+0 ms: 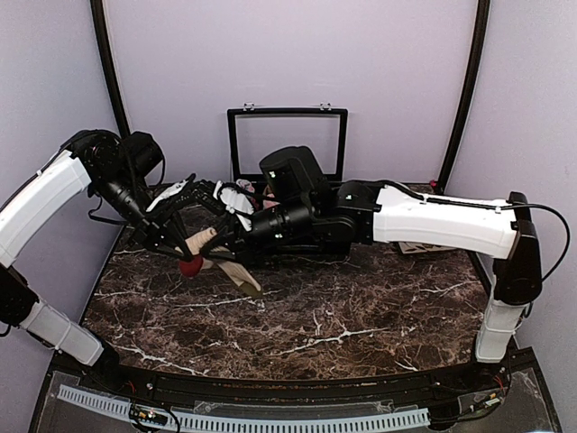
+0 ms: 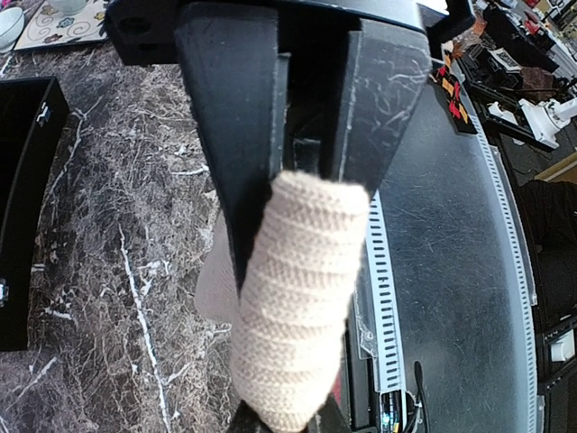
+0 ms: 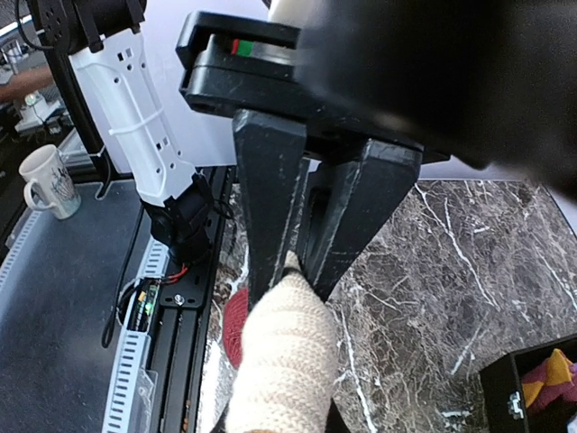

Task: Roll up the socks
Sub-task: Pass from the left arm to the right

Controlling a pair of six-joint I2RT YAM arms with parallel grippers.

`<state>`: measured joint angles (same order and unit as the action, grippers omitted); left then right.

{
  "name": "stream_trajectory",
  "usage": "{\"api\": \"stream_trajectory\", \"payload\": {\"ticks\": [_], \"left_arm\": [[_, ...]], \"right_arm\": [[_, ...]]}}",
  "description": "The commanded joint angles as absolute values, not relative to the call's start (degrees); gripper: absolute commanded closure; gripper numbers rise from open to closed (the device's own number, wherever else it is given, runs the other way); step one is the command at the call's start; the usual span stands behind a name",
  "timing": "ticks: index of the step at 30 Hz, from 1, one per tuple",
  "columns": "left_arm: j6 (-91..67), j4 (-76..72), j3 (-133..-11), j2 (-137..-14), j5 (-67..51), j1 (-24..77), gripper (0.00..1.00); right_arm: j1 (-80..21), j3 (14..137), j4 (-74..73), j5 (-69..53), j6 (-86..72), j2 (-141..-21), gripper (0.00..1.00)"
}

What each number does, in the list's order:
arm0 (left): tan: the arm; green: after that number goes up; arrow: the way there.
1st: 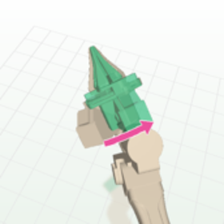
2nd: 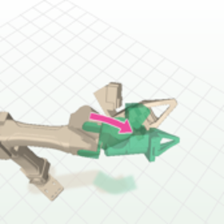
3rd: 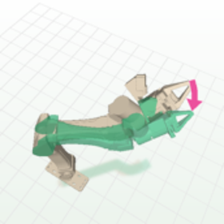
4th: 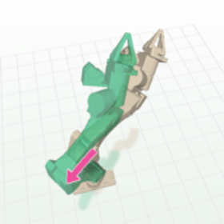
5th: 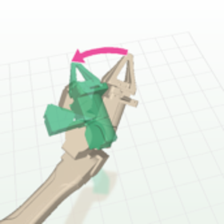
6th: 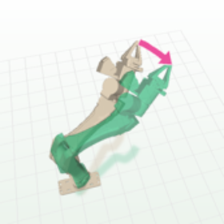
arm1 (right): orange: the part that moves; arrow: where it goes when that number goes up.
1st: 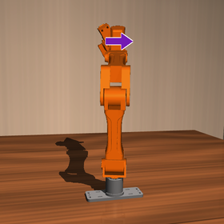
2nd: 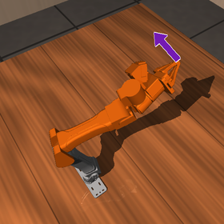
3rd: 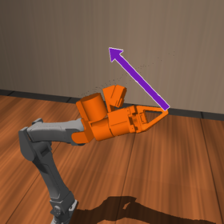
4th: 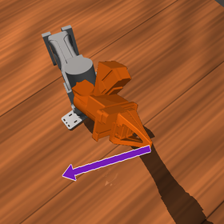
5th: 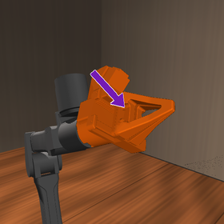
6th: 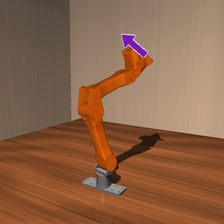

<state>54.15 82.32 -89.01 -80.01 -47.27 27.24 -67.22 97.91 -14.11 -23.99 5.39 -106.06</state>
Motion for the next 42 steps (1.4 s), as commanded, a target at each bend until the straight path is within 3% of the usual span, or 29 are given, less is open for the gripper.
{"api": "stream_trajectory", "payload": {"ticks": [1, 3, 5, 10, 11, 18, 26, 37, 39, 42], "left_arm": [[51.47, 79.12, -88.37, -78.18, -46.57, 27.07, 0.93], [49.17, 75.42, -87.89, -77.21, -44.33, 27.14, 0.86], [45.24, 68.92, -87.22, -75.98, -39.26, 27.09, 0.72], [40.57, 58.87, -84.65, -72.38, -29.78, 27.12, 0.56], [40.76, 57.81, -83.91, -71.75, -28.89, 27.15, 0.44], [49.24, 58.54, -80.9, -66.94, -33.68, 27.1, 0.29], [49.69, 49.88, -75.09, -63.1, -23.54, 29.41, 0.31], [48.95, 38.97, -74.13, -61.3, -10.68, 33.32, 0.45], [49.6, 39.19, -73.87, -61.32, -9.82, 34.57, 0.51], [50.67, 39.03, -72.9, -61.6, -7.7, 34.9, 0.69]], "right_arm": [[-68.56, 97.94, -12.4, -20.62, 4.7, -105.19, 1.0], [-69.17, 96.87, -10.8, -18.68, 3.94, -105.37, 1.0], [-69.45, 95.38, -8.1, -13.68, 1.83, -105.38, 1.0], [-69.47, 91.82, -1.77, -3.18, -5.76, -104.68, 1.0], [-69.51, 91.24, -0.33, -2.14, -6.9, -104.5, 1.0], [-70.13, 91.71, 4.3, -5.17, -8.75, -105.89, 1.0], [-70.72, 95.34, 5.67, -2.87, -13.79, -108.02, 1.0], [-71.37, 96.56, 11.04, -3.68, -24.13, -111.51, 1.0], [-71.43, 96.72, 11.41, -3.7, -25.34, -111.78, 1.0], [-71.45, 96.89, 12.02, -4.88, -26.55, -112.17, 1.0]]}}
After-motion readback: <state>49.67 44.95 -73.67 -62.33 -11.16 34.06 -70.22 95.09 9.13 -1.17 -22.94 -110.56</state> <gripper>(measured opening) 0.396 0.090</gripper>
